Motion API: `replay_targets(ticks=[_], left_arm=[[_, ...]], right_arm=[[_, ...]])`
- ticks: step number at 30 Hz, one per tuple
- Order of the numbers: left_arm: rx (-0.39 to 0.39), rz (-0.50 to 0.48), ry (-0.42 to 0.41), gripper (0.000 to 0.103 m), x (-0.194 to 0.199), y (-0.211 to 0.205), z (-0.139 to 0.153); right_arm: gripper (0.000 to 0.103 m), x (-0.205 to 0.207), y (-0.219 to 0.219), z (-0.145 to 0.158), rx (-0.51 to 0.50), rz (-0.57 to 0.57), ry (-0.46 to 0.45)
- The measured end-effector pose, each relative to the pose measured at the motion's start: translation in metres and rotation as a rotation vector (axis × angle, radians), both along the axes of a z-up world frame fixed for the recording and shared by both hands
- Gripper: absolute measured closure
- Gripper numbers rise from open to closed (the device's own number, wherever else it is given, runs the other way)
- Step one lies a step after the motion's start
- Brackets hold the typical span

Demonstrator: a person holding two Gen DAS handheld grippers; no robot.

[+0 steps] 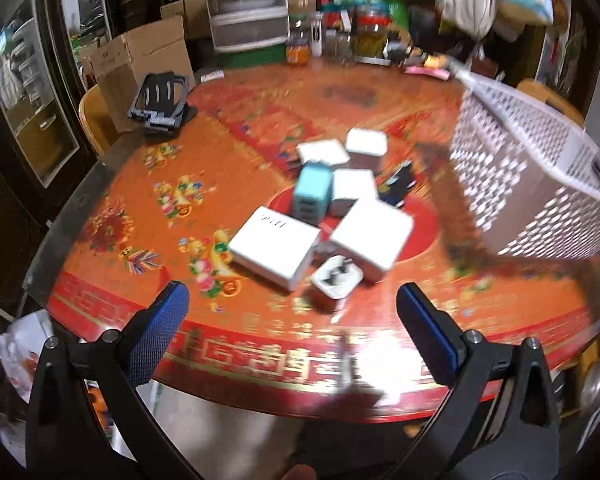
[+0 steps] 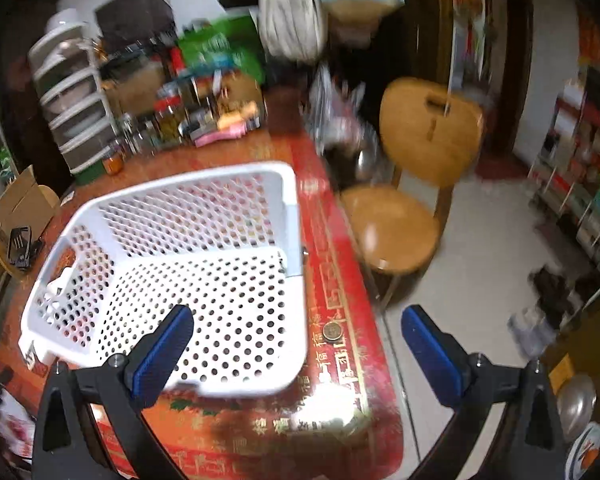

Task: Organize rigid objects
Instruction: 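Rest the right tool on the basket rim while moving the left tool toward the chargers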

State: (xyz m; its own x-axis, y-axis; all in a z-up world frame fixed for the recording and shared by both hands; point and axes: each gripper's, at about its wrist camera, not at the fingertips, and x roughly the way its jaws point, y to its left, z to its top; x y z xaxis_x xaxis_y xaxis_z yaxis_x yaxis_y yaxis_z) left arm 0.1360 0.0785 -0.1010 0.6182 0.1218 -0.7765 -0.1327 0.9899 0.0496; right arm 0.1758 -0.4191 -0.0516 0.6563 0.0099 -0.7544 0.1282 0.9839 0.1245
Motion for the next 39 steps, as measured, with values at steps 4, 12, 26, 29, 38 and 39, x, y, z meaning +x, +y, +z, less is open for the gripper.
replay_targets(ticks=[4, 12, 26, 29, 38, 39], left_arm=[[-0.06, 0.006, 0.016, 0.001, 0.011, 0.014, -0.015], [0.007, -0.027, 0.039, 0.001, 0.023, 0.002, -0.032], [-0.016, -0.136, 0.057, 0.037, 0.026, -0.019, -0.055], [0.0, -0.152, 0.041, 0.04, 0.023, -0.026, -0.056], [-0.006, -0.158, 0.043, 0.074, 0.024, -0.026, -0.06], [-0.01, -0.157, 0.042, 0.074, 0.024, -0.025, -0.06]], right_arm=[[0.016, 0.032, -0.012, -0.026, 0.056, 0.02, 0.104], [0.055, 0.042, -0.004, -0.049, 0.067, 0.057, 0.188], [0.087, 0.053, 0.005, -0.055, 0.069, 0.031, 0.226], [0.087, 0.052, 0.006, -0.055, 0.062, 0.025, 0.227], [0.087, 0.053, 0.006, -0.056, 0.061, 0.019, 0.23], [0.087, 0.052, 0.006, -0.056, 0.061, 0.019, 0.229]])
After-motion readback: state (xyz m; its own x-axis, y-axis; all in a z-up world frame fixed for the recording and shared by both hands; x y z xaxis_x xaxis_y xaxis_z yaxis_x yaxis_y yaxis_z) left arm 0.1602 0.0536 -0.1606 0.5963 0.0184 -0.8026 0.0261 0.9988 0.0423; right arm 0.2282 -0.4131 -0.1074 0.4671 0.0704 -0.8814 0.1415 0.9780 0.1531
